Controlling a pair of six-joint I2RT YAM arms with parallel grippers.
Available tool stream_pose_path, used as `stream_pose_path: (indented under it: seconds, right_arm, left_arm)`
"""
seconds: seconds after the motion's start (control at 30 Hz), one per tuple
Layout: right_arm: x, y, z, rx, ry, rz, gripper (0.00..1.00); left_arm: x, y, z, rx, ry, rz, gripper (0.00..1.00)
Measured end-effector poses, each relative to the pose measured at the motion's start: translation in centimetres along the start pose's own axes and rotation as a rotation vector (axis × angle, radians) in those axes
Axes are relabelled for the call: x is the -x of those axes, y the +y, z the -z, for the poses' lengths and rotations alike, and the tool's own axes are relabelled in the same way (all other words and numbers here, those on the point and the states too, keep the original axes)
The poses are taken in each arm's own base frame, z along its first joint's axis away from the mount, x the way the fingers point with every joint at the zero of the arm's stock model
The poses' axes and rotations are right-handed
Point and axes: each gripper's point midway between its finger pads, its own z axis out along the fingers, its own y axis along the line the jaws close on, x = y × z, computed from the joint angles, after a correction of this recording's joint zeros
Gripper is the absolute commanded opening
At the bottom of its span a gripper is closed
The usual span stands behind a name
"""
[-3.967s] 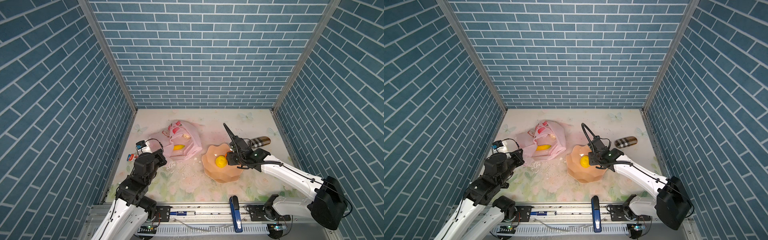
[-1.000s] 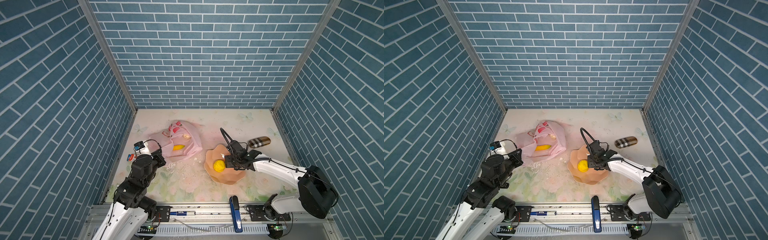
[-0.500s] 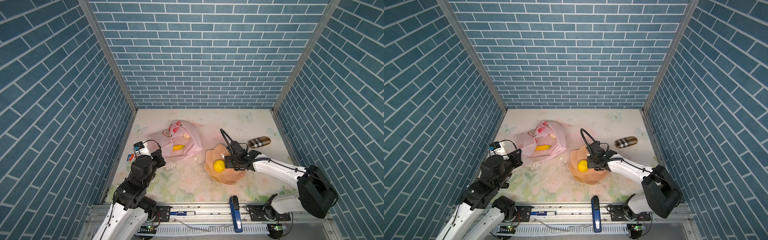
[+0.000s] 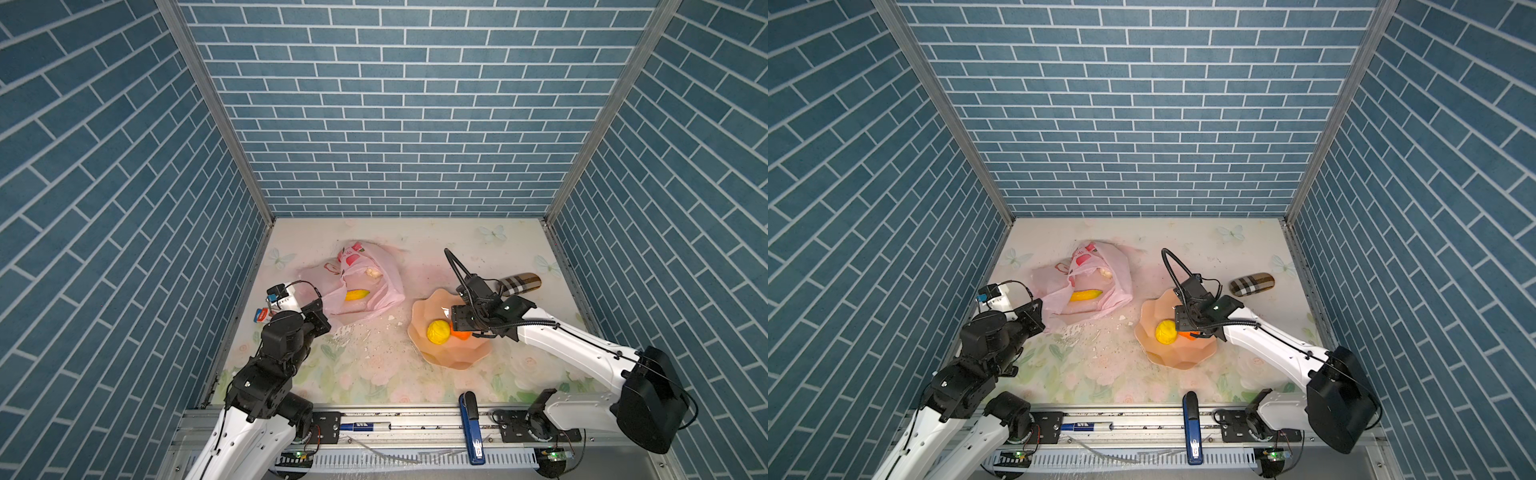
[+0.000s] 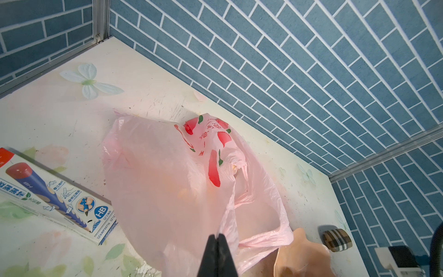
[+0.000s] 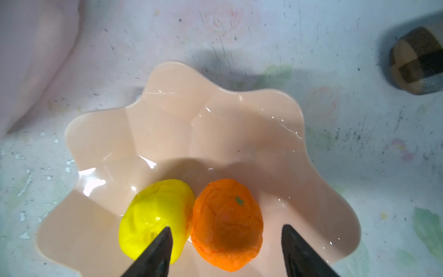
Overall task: Take fruits out of the plastic bag
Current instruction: Place the fruit on the plate, then pick up the fruit from the plastic bag.
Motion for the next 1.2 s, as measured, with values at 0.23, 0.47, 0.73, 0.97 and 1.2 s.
stream_pose_path:
  seconds: [0.23, 0.47, 0.73, 0.97, 1.2]
  right_arm:
    - [2.6, 4.4, 2.6, 0.074, -0.062, 0.112, 0.67]
    - [5.9, 13.0, 3.9, 0.227, -0.128, 0.258, 0.56]
    - [7.4, 22.7, 1.3, 0.408, -0.132, 0.369, 0.51]
    - [6.3, 27.8, -3.6, 0.494, -0.059, 0.433, 0.50]
    - [3.6, 28.4, -8.1, 0.496, 0.050, 0.461, 0.49]
  left_arm:
    - [-0.3, 0.5, 0.5, 0.010, 0.011, -0.004, 0.00]
    - [-1.1, 1.3, 1.1, 0.031, 0.034, -0.012, 0.00]
    - [-1.6, 2.1, 2.0, 0.043, 0.049, -0.010, 0.00]
    - [-2.5, 3.2, 2.9, 0.062, 0.063, 0.001, 0.00]
    - [-3.5, 4.1, 2.5, 0.090, 0.092, -0.002, 0.00]
